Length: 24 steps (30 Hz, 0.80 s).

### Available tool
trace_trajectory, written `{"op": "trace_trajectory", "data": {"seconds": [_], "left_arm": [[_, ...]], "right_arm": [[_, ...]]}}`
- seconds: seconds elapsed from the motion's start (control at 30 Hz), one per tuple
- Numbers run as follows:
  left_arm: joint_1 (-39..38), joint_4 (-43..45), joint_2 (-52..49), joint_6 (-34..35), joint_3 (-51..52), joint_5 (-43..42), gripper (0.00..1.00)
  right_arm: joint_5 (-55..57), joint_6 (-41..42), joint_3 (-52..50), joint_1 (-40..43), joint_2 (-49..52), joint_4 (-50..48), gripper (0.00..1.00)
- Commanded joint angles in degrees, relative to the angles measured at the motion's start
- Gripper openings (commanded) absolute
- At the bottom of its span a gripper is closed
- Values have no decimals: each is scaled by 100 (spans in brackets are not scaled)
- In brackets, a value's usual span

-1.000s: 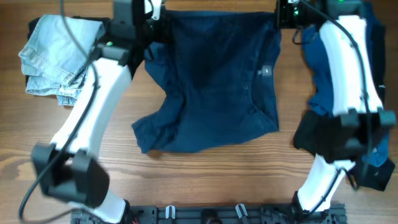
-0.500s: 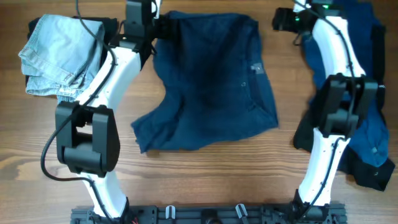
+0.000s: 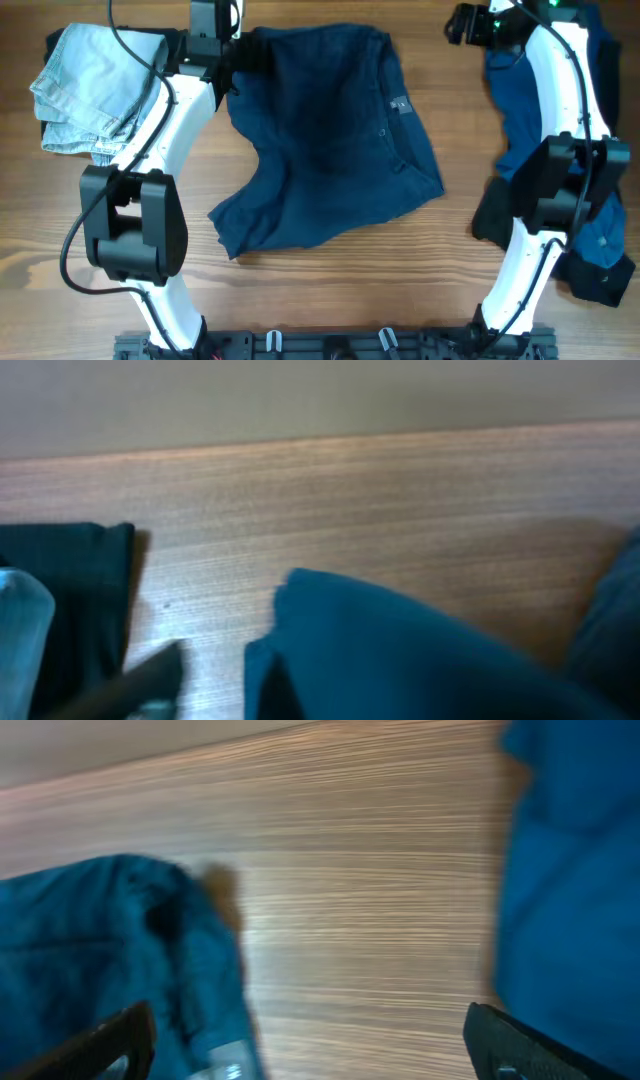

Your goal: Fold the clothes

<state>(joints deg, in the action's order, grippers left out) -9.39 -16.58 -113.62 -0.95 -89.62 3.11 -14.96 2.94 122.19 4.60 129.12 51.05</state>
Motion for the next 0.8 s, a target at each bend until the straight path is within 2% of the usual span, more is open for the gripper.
{"op": "trace_trajectory", "data": {"seconds": [0.0,0.03,0.1,0.13,0.2,0.37,0.47,0.53,0.63,0.77], "left_arm": [[-37,-26,223,-24,-46,-264,22],[-42,-31,236,4,-46,-348,15],[-50,-70,254,173,-46,-439,14],[-66,-116,262,212,-46,-507,33],[-85,-221,264,210,-46,-603,100],[-105,-651,365,186,-46,-669,100],[-105,-1021,577,-420,-46,-1073,100],[-105,-1174,728,-579,-46,-1152,100],[-105,-1314,920,-638,-46,-1143,100],[-105,-1379,992,-660,-46,-1143,100]], "right_arm": [[-678,-293,37,-350,-109,-22,97],[-675,-293,37,-415,-109,-44,97],[-673,-293,37,-525,-109,-68,97],[-675,-291,37,-575,-109,-74,97],[-678,-278,37,-627,-109,-70,97],[-704,-280,37,-702,-109,-63,97],[-817,-295,37,-717,-109,-94,97],[-918,-334,37,-728,-109,-94,97],[-1486,-612,37,-787,-109,-17,95],[-2837,-907,37,-883,-109,304,93]]}}
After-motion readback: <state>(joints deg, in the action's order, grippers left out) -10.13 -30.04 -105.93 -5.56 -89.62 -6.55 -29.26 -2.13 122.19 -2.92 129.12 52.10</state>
